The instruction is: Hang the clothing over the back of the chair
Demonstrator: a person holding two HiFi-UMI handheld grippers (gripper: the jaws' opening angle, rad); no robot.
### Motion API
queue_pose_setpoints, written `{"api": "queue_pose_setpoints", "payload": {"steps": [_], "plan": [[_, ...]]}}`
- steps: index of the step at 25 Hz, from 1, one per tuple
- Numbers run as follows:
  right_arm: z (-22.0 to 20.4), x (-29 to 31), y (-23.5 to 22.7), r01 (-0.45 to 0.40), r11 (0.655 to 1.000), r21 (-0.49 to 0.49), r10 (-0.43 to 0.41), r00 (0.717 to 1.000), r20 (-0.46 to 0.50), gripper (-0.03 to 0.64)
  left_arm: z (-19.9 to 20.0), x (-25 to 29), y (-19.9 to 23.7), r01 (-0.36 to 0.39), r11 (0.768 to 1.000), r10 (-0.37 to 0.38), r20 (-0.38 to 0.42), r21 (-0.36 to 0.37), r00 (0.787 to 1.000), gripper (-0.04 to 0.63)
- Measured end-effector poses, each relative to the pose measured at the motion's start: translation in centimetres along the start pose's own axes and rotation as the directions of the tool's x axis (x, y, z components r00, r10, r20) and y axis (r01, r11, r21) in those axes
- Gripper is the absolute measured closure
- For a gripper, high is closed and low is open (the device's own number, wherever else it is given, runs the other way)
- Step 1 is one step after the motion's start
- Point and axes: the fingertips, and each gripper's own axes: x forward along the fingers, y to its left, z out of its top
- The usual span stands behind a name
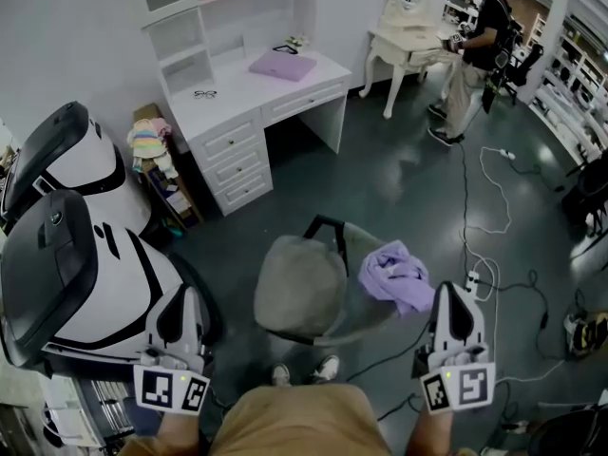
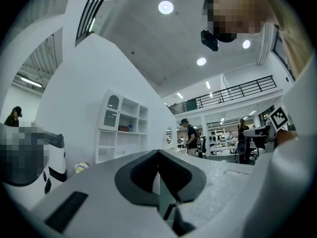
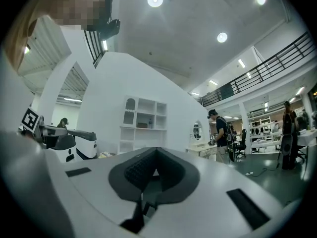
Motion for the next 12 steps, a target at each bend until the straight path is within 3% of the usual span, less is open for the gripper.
{"api": "queue_pose_setpoints", "payload": {"steps": [12], "plan": [[-0.8, 0.3, 0.9, -0.005, 1.000, 0.004, 0.005, 1.000, -0.007, 0.614, -1.6, 0.3, 0.4, 0.000, 1.000, 0.000, -0.017, -0.011, 1.000, 0.592]]}}
